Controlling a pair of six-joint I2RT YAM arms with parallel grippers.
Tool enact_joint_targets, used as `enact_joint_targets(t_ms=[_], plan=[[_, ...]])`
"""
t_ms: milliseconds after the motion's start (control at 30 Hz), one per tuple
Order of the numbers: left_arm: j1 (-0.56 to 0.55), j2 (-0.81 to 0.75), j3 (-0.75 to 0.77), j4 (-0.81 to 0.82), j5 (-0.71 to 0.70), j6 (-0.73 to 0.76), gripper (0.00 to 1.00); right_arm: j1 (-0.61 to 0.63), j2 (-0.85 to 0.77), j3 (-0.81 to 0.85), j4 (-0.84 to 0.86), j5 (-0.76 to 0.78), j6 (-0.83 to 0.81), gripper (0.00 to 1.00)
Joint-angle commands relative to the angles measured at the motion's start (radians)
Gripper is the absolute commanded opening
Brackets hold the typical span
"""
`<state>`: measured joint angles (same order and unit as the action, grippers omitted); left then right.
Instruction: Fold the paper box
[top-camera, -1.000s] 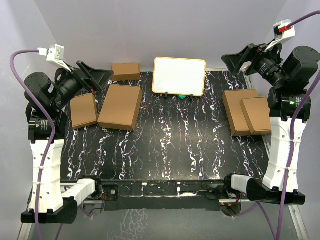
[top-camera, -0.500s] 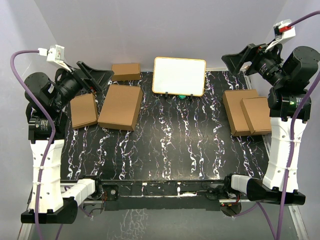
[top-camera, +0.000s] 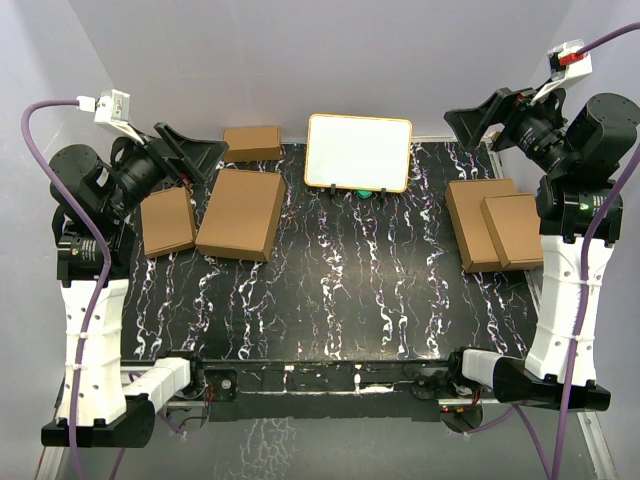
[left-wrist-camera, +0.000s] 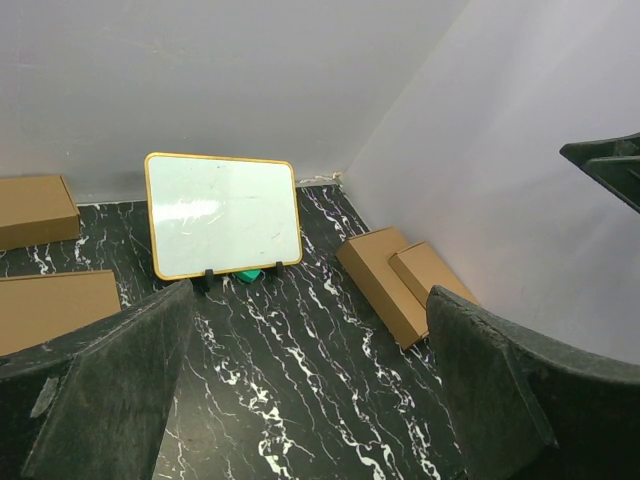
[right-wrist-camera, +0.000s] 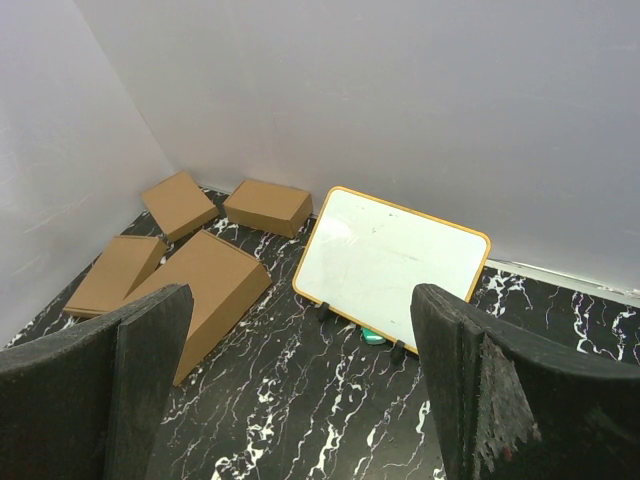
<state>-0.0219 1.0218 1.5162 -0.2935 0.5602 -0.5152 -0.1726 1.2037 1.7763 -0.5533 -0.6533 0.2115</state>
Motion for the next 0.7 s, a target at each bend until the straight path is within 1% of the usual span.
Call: enact_joint_targets(t_ms=[0,667], plan=[[-0.003,-0.023,-0.005,0.007,-0.001,0.014,0.97,-0.007,-0.022,0.006,0.044,0.003,0.01,1.0],[-0.006,-0.019,0.001,0.005,-0.002,0.017,0.97,-0.009,-0.023,0.003,0.045,0.0,0.004,1.0]])
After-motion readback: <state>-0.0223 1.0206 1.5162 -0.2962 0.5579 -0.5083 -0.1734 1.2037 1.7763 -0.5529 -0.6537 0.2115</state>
